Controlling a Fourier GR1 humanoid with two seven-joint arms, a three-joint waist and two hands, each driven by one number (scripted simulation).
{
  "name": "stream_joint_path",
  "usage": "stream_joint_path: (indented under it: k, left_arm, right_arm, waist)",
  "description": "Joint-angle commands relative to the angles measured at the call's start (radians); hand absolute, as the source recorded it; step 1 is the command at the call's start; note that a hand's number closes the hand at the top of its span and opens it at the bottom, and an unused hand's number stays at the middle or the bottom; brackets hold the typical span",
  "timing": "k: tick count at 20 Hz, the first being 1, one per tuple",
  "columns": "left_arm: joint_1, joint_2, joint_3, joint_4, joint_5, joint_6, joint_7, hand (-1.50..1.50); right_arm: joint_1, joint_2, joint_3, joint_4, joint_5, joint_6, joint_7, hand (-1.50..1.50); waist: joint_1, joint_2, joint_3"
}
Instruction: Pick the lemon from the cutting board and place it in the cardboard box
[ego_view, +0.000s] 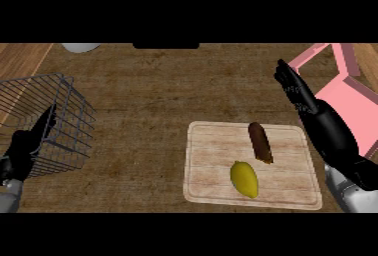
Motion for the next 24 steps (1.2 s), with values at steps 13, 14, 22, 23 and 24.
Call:
stream_joint_path:
  k: [13,14,22,23,24]
  left_arm:
    - [0.043,0.002,0.072,-0.121,-0.084,0.137,0.055,0.00]
    - [0.018,-0.021,0.059,-0.118,-0.117,0.172,0.044,0.00]
    - [0.039,-0.040,0.061,-0.117,-0.141,0.156,0.043,0.00]
    - [0.027,-0.033,0.066,-0.119,-0.126,0.137,0.053,0.00]
    - [0.028,-0.035,0.075,-0.109,-0.126,0.137,0.039,0.00]
  right_arm:
    - [0.223,-0.088,0.131,0.286,0.025,0.317,-0.458,-1.50]
    - [0.190,-0.060,0.125,0.328,-0.007,0.354,-0.493,-1.50]
    - [0.016,-0.165,0.112,0.503,0.242,0.354,-0.708,-1.50]
    - [-0.046,-0.221,0.098,0.517,0.278,0.361,-0.699,-1.50]
    - [-0.048,-0.221,0.136,0.509,0.335,0.335,-0.662,-1.50]
  waist:
    - [-0.009,0.033,-0.013]
    - [-0.008,0.036,-0.014]
    - [-0.001,0.025,-0.018]
    - [0.008,0.028,-0.019]
    - [0.004,0.027,-0.020]
